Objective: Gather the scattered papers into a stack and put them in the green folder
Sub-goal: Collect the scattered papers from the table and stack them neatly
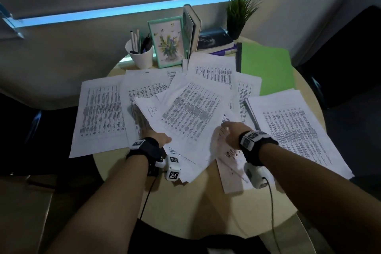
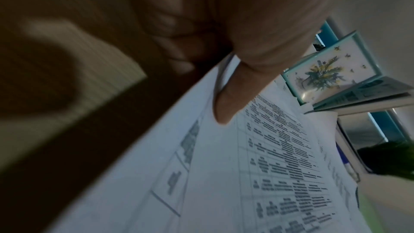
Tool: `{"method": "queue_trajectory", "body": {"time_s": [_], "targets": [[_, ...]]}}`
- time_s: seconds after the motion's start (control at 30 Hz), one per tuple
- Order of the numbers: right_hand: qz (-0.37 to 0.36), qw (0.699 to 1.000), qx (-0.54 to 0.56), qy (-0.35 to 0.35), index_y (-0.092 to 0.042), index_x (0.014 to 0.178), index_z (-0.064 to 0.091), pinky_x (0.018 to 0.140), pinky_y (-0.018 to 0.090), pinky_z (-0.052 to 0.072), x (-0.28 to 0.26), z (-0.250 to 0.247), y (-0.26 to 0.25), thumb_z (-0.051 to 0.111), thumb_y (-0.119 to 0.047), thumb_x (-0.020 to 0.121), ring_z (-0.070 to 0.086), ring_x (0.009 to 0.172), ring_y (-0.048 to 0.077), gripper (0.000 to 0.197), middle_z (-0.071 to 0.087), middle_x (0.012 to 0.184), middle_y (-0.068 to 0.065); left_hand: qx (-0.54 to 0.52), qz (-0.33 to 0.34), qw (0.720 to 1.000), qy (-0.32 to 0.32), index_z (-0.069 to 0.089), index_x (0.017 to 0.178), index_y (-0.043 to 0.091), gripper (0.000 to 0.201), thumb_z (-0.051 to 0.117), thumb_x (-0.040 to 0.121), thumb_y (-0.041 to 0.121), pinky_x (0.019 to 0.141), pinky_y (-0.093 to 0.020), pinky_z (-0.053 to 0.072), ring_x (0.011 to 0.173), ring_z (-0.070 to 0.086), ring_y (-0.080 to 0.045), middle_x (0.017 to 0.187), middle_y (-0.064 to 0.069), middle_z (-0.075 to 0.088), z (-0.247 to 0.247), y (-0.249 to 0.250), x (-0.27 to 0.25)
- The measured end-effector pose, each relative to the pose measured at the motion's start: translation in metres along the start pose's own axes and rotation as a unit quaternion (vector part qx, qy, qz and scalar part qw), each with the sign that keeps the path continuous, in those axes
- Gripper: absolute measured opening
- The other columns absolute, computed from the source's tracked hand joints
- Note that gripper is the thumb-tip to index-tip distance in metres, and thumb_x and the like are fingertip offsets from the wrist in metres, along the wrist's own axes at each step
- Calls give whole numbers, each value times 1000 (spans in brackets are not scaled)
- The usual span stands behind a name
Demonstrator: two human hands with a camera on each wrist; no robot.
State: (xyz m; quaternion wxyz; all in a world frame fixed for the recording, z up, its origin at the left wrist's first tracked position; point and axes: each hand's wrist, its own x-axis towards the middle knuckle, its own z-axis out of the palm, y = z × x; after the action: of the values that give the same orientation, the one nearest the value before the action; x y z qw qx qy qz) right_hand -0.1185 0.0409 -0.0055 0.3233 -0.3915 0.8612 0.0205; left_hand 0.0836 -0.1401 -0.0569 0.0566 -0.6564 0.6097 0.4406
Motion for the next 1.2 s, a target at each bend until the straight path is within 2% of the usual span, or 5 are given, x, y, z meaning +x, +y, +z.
{"method": "queue_trajectory", "body": {"time_s": [0.2, 0.33, 0.53, 0.77, 1.2], "targets": [[151, 962, 223, 33, -5, 91, 60, 50, 23, 36, 26, -1, -18, 64, -51, 83, 56, 64, 22, 47, 64, 83, 10, -23, -26, 994, -99, 65, 92, -6, 48, 90, 54, 11, 85, -45, 56, 85, 68, -30, 98, -16, 70, -4, -18, -13], [215, 912, 346, 52, -4, 125, 46, 64, 32, 52, 37, 11, -37, 83, -38, 69, 64, 87, 32, 75, 62, 105, 13, -9, -16, 991, -131, 67, 103, -4, 51, 89, 60, 11, 89, -42, 55, 95, 66, -30, 104, -13, 70, -3, -28, -13], [186, 924, 316, 105, -5, 91, 58, 52, 29, 45, 47, 24, -42, 58, -13, 88, 53, 59, 24, 8, 59, 77, 10, -100, 11, 983, -154, 63, 110, 1, 65, 91, 54, 20, 87, -45, 55, 98, 65, -29, 112, -13, 68, -7, -41, -13], [157, 957, 228, 92, -7, 88, 60, 50, 26, 49, 54, 5, -22, 73, -19, 79, 59, 59, 22, 20, 60, 71, 7, -468, -88, 872, -114, 51, 125, 9, 48, 61, 91, 42, 99, -55, 44, 111, 58, -33, 121, -10, 58, -31, -40, 7], [168, 963, 133, 167, -8, 121, 42, 91, 49, 47, 61, 5, -17, 65, -32, 85, 50, 111, 41, 49, 47, 122, 17, -38, 28, 997, -68, 61, 108, 4, 41, 79, 73, 14, 95, -41, 50, 100, 63, -27, 108, -4, 68, -22, -43, 13]]}}
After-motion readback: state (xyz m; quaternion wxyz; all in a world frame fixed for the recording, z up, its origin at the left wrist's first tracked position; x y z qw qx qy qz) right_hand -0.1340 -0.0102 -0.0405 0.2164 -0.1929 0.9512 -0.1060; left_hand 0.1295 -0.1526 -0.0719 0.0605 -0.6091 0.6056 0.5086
